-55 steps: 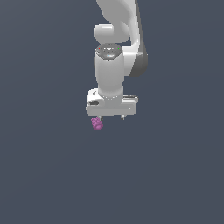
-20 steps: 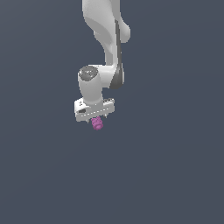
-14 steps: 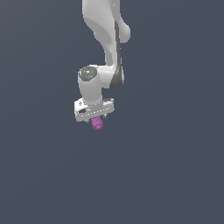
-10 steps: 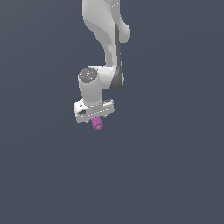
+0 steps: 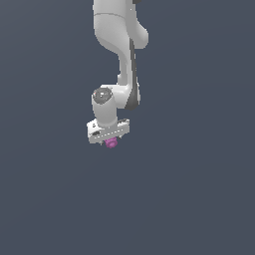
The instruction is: Pick up the object and move it to a goal position.
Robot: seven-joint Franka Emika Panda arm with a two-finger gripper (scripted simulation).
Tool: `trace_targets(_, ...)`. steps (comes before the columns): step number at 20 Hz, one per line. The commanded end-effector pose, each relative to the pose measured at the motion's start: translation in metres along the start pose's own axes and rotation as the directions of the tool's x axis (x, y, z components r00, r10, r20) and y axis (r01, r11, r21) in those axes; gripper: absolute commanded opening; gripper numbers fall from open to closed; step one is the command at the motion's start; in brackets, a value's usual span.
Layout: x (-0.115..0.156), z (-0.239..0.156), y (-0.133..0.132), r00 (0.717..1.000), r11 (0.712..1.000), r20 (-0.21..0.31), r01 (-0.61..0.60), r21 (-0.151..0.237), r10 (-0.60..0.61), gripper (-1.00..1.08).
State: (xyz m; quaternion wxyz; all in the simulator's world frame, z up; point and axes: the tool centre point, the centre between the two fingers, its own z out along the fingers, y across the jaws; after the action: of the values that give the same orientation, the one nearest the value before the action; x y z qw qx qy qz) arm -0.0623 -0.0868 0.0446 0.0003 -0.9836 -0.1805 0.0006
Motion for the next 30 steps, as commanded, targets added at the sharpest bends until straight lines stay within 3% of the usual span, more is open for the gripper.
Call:
trace_targets(1,0.001,0.004,0.001,1.000,1.000,-0.001,0.000,-0.001,0.000,1.00)
trace_targets(2,0.001,0.004,0.001,1.000,1.000,-0.001,0.000,-0.001,0.000,1.00)
trace_targets(3,0.001,0.004,0.001,1.000,1.000,-0.001,0.000,-0.001,0.000,-1.00)
trace_targets(18,0.003,-0.005,0.000,1.000,1.000,-0.002,0.000,-0.002,0.000,-1.00)
trace_targets(30,0.023,-0.083,-0.014,1.000,1.000,-0.002,0.000,-0.002,0.000,-1.00)
